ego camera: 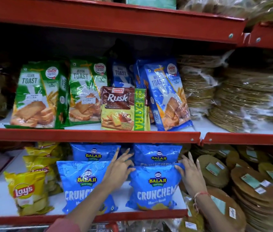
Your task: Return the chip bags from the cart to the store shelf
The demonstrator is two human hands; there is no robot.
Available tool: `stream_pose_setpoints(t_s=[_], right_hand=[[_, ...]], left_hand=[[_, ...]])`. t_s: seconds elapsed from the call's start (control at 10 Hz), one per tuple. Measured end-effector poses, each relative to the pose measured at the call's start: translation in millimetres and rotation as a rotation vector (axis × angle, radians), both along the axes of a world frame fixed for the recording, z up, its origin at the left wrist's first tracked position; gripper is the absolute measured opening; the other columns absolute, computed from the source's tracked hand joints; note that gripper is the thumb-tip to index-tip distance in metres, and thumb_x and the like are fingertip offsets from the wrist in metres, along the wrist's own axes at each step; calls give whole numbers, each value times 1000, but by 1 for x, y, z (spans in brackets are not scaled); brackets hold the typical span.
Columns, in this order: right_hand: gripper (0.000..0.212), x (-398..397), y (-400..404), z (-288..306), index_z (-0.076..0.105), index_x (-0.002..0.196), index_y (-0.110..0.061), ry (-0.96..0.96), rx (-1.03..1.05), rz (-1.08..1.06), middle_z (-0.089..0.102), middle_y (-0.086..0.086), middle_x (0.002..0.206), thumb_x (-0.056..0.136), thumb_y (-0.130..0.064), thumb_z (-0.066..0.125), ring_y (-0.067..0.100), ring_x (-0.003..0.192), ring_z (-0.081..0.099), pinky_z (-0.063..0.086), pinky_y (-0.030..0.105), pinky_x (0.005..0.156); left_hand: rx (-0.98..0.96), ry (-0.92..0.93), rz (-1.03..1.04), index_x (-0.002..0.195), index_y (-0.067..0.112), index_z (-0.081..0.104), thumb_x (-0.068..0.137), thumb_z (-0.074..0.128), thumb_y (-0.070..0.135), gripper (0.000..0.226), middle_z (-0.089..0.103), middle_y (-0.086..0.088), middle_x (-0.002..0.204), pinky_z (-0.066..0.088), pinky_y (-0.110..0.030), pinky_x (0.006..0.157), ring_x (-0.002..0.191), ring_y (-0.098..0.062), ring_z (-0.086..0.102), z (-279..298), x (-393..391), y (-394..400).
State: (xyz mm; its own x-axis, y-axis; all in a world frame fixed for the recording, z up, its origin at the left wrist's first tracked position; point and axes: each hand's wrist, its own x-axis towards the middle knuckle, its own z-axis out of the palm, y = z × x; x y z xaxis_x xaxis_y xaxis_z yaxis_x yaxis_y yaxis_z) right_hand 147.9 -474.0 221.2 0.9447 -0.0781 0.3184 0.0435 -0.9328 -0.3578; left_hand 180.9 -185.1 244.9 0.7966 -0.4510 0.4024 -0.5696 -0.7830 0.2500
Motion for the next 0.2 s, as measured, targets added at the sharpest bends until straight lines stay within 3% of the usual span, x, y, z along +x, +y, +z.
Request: stream_pose_setpoints(t_s=[0.1, 0.2], right_hand=[[23, -4, 4, 1, 54, 104, -21, -52, 57, -25, 40, 5, 146, 93, -39, 43, 13, 143, 5, 7, 42, 119], [31, -12, 19, 18, 52, 114, -22, -105, 77, 5, 44, 4, 143, 92, -42, 43, 18, 144, 13, 19, 44, 117]], left_hand=[[-20, 2, 3, 106, 14, 62, 91, 48, 37, 31, 46, -5, 142, -23, -22, 107, 139, -15, 22, -2, -5, 0], [-46, -32, -21, 121, 17, 53, 88, 29, 52, 54, 48, -2, 140, -12, -27, 112, 137, -13, 28, 1, -15, 11]])
